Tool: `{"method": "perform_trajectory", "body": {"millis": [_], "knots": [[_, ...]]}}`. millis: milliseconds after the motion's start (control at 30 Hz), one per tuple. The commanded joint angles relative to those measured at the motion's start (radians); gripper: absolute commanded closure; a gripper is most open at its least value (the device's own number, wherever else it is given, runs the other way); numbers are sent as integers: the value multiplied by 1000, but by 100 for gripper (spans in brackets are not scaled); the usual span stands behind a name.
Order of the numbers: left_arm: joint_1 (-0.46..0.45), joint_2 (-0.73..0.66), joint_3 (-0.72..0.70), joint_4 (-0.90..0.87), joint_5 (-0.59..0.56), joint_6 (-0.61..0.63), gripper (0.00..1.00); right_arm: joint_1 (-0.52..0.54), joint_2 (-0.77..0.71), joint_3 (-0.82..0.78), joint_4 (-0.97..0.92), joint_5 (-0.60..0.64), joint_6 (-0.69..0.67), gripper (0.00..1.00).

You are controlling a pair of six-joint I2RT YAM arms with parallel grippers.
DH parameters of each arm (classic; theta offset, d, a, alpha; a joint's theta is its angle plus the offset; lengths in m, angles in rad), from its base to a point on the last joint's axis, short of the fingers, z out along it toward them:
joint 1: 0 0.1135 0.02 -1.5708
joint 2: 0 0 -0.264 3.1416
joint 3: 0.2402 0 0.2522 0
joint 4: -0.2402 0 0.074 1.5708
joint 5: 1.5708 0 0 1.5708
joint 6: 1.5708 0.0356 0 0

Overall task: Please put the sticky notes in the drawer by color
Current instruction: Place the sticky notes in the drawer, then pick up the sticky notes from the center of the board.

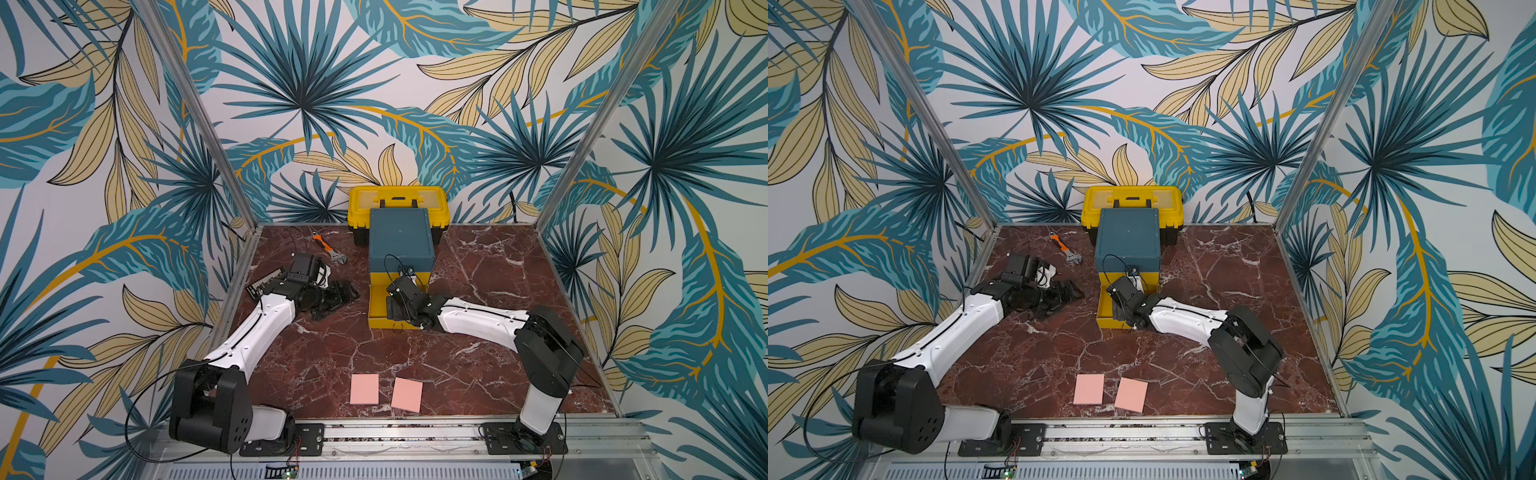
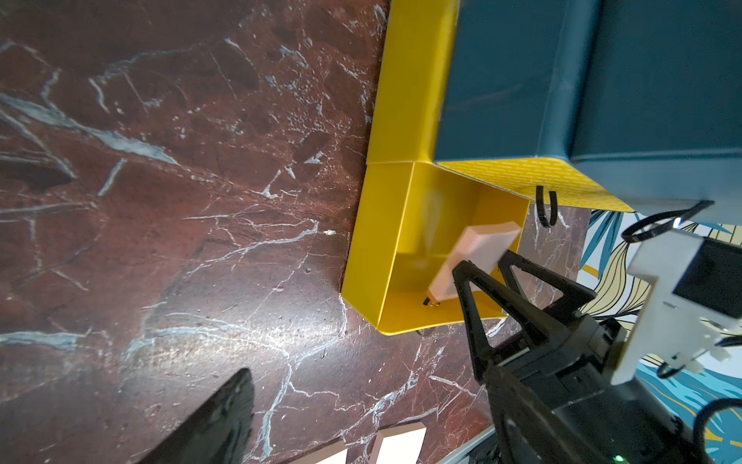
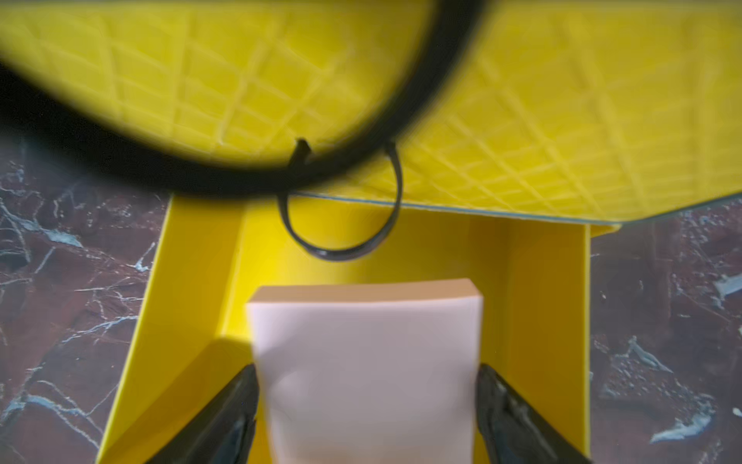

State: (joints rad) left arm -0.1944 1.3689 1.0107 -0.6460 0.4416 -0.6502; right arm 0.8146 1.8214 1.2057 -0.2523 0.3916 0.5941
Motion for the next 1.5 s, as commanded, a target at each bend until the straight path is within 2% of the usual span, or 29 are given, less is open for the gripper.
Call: {"method": "perform_trajectory", "body": {"millis": [0,133,467,633,833,1000,1167,1467], "knots": [[9,-2,6,-4,-12,20,8,-3,12,6,-9,-12,3,11],[9,4,-4,9,-13,18,8,-4,-14,22,-24,8,-17,8],[9,18,9,30,-7,39,8,-2,-124,67,-104,38,-29,8],[9,31,25,38,-12,50,8,-2,-168,95,-216,49,-1,8],[10,71,19,72,20,56,8,5,-313,16,-351,81,124,9],[-16,84,17,96,38,67,8,77,-427,-48,-529,181,222,9],[-32,93,25,101,33,69,8,150,-516,-114,-661,207,372,9],[-37,76,20,93,22,70,7,383,-469,-127,-829,181,679,8]]}}
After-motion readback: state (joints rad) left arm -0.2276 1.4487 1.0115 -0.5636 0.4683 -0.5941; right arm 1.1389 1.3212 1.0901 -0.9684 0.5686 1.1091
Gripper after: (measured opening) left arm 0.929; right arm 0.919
